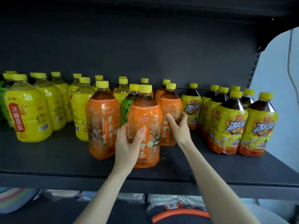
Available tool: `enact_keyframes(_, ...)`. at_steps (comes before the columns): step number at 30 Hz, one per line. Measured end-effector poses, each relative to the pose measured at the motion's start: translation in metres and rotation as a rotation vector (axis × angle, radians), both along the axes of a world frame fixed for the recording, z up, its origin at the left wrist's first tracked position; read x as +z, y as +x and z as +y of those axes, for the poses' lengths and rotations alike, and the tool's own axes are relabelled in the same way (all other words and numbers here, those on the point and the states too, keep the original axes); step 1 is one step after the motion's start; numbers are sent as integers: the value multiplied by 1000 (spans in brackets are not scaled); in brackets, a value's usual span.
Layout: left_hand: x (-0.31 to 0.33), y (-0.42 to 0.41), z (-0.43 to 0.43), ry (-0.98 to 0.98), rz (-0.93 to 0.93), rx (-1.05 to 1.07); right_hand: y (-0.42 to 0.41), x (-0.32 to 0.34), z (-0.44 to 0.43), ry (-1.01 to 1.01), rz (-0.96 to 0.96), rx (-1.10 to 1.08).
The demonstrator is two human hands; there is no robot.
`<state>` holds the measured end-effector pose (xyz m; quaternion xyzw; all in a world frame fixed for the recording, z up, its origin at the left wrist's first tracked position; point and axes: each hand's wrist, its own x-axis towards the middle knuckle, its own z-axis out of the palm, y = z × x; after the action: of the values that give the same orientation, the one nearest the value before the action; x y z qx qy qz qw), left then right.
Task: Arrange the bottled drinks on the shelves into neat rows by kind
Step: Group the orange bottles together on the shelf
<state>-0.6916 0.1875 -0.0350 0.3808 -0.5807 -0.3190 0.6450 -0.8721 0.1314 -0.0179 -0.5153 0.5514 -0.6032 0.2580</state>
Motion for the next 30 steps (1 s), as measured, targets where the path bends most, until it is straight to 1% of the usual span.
enact_keyframes(5,1,-2,1,-14,-1,84,3,7,-5,-4,-30,43)
enact_keyframes(9,0,-2,1,-26,38,53,-1,8,-14,7,19,11)
enact_keyframes(26,-1,-3,1,-54,22,77,-10,6,-44,29,58,-3)
enact_keyframes(30,-2,-3,0,-64,19,82,-9,11,-37,111,79,6)
